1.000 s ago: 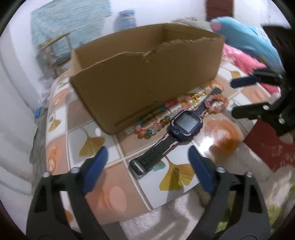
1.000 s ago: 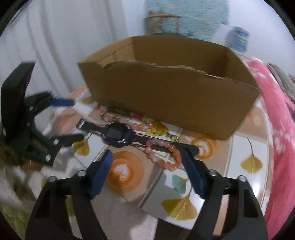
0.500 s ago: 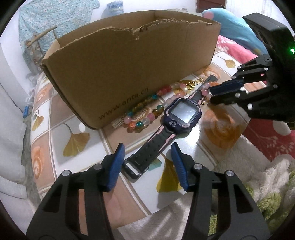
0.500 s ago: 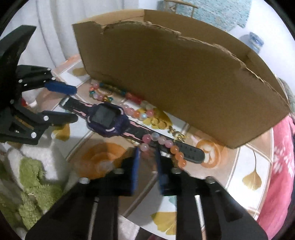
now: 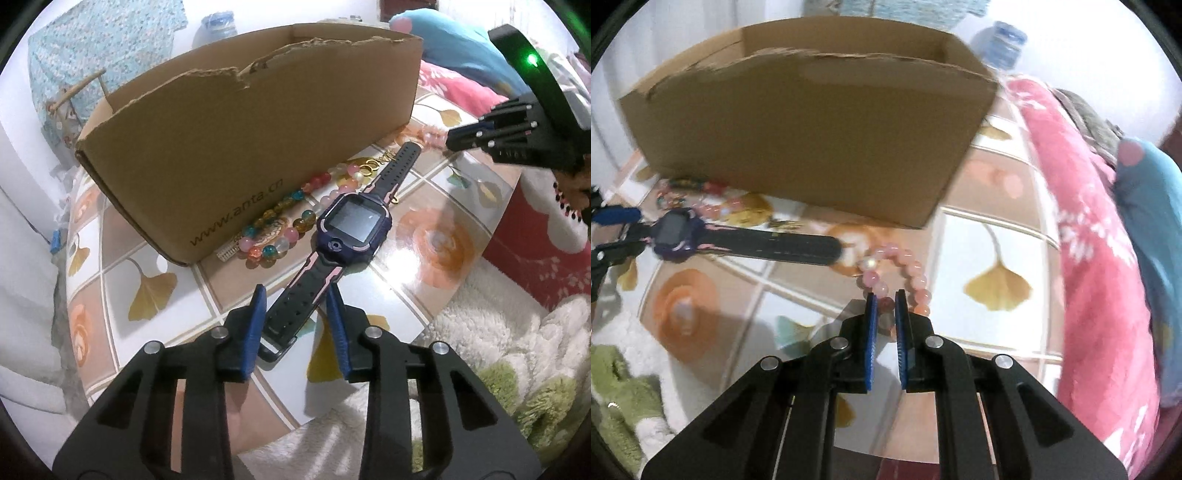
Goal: Organize jewelry
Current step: 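Close the left gripper on the watch strap while the right gripper grasps the watch face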
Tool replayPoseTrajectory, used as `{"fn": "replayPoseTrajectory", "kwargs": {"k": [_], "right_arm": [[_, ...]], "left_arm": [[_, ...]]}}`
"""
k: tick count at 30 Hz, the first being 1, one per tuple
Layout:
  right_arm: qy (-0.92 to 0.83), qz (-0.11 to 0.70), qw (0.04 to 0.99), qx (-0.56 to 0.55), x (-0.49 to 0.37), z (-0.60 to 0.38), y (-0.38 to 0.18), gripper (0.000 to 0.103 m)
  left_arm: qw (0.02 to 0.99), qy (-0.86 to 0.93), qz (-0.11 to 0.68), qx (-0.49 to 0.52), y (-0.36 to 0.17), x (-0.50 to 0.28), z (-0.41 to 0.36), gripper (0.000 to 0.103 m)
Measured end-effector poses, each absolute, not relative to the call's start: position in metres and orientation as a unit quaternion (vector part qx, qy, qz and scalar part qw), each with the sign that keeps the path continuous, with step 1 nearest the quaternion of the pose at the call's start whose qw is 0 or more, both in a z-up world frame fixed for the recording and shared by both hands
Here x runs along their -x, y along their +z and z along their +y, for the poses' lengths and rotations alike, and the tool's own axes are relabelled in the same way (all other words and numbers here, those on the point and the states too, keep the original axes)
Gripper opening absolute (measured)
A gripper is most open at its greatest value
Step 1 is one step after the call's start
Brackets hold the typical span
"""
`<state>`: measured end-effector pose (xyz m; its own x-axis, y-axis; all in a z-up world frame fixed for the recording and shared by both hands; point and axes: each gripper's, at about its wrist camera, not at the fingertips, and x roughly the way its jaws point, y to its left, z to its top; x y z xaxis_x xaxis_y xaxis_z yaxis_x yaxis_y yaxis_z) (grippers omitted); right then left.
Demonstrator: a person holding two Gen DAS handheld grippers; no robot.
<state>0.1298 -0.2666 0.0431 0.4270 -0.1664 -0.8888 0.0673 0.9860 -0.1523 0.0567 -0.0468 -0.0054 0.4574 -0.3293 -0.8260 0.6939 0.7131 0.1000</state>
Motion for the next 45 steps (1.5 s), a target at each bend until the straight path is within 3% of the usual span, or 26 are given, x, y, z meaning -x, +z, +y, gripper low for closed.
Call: {"fn": "replayPoseTrajectory", "kwargs": {"k": [7, 9, 11, 12, 24, 34, 41, 45], "right_arm": [[-0.082, 0.529, 0.844, 0.030, -0.123, -0.266, 0.045, 0.013], [-0.075, 0.512, 0.855, 0.032, -0.121, -0.268, 0.053, 0.035], [-0.052, 0.491, 0.869, 0.041, -0.127, -0.269, 0.065, 0.050], [-0.033, 0.487, 0.872, 0.042, -0.129, -0.267, 0.068, 0.053], [0.268, 0.504, 0.818, 0.067, -0.186, -0.196, 0.053, 0.054], [0.319, 0.556, 0.764, 0.076, -0.199, -0.187, 0.040, 0.054], [0.326, 0.547, 0.761, 0.125, -0.191, -0.173, 0.045, 0.054], [0.339, 0.536, 0.753, 0.175, -0.190, -0.165, 0.043, 0.045]], "left_arm": [[0.827, -0.310, 0.416, -0.216, -0.006, -0.056, -0.045, 0.031], [0.827, -0.310, 0.415, -0.218, -0.006, -0.056, -0.045, 0.031], [0.827, -0.310, 0.413, -0.222, -0.006, -0.056, -0.045, 0.031], [0.826, -0.311, 0.412, -0.224, -0.007, -0.056, -0.044, 0.031], [0.811, -0.344, 0.407, -0.242, -0.006, -0.064, -0.037, 0.032], [0.802, -0.357, 0.410, -0.247, -0.005, -0.072, -0.032, 0.032], [0.794, -0.367, 0.402, -0.269, -0.002, -0.082, -0.041, 0.032], [0.782, -0.383, 0.393, -0.296, 0.000, -0.085, -0.051, 0.032]]}}
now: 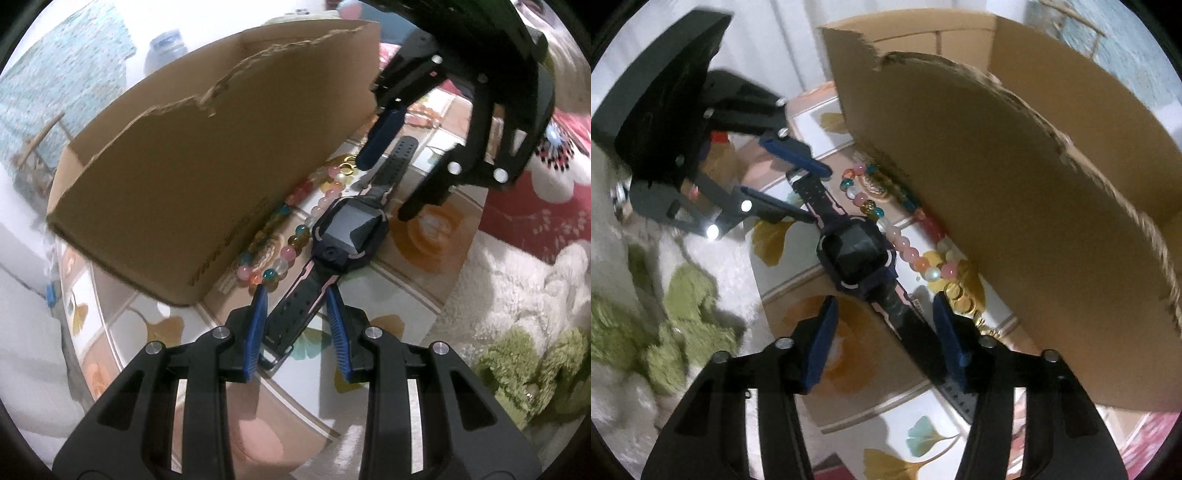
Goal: Organize jewelry
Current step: 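Close the left gripper on the watch strap while the right gripper grasps the watch face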
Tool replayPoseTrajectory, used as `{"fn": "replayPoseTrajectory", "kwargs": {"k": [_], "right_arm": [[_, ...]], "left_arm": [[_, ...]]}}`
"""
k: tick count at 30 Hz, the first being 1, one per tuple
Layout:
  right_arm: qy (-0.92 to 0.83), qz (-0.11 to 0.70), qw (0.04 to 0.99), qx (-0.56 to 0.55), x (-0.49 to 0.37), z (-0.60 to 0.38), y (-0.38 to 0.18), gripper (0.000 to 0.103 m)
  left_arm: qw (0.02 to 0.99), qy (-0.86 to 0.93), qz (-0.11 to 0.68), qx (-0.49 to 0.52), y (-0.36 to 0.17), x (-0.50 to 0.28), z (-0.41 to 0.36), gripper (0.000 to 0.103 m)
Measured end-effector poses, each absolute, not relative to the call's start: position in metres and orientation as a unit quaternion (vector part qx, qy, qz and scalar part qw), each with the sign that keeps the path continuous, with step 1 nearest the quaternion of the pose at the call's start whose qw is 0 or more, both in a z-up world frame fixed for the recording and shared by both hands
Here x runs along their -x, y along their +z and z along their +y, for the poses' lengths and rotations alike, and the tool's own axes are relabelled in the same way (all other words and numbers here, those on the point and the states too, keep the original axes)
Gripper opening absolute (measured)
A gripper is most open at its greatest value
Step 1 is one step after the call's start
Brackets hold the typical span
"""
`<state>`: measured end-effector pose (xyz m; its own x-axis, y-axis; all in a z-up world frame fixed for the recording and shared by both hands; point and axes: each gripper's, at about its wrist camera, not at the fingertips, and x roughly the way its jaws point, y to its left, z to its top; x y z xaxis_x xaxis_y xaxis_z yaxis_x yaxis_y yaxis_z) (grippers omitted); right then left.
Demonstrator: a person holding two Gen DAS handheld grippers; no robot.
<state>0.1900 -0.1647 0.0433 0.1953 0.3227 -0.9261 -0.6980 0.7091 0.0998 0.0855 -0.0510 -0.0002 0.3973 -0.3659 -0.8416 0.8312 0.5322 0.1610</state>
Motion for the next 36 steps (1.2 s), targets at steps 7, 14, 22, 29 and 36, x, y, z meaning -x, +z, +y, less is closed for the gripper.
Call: {"fn": "replayPoseTrajectory", "kwargs": {"k": [7, 14, 22, 29, 36], "right_arm": [[0.344, 0.553, 0.730, 0.205, -0.195, -0.177, 0.038, 0.041], [0.357, 0.565, 0.715, 0.204, -0.200, -0.186, 0.036, 0.040], [0.362, 0.576, 0.703, 0.210, -0.213, -0.182, 0.032, 0.026], [0.348, 0.560, 0.715, 0.233, -0.193, -0.167, 0.032, 0.021], [0.325, 0.555, 0.719, 0.264, -0.178, -0.160, 0.034, 0.000]], "left_arm": [[0.757, -0.407, 0.417, -0.295, 0.000, -0.099, -0.052, 0.032], [0.731, -0.444, 0.448, -0.261, 0.001, -0.127, -0.045, 0.032], [0.700, -0.469, 0.444, -0.305, 0.004, -0.135, -0.049, 0.031], [0.699, -0.468, 0.420, -0.340, 0.007, -0.117, -0.060, 0.023], [0.707, -0.463, 0.392, -0.363, 0.017, -0.103, -0.064, 0.020]]}}
